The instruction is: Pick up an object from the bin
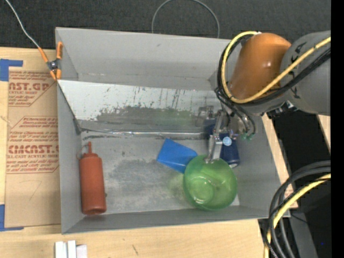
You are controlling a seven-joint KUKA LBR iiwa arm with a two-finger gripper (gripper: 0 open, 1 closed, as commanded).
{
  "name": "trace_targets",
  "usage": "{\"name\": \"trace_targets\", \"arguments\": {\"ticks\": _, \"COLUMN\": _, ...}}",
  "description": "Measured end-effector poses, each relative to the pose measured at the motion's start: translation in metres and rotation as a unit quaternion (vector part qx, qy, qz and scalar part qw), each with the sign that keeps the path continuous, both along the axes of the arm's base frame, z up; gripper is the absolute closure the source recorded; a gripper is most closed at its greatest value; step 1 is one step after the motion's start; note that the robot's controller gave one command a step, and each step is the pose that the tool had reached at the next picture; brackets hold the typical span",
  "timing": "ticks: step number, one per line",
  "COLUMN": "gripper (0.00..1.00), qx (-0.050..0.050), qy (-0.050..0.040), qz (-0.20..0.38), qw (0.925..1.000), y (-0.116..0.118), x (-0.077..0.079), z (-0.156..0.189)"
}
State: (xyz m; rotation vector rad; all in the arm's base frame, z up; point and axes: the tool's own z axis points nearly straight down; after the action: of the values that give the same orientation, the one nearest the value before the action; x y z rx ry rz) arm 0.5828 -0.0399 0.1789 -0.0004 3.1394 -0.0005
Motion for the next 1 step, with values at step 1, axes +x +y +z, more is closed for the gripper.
{"name": "trace_targets", "arguments": {"ticks": 1, "gripper": 0.0, "qx": 0.0, "qy": 0.0006, "qz": 0.03, "qw": 0.9995, "y": 0.0336, "x": -0.0291, "z": -0.0805}}
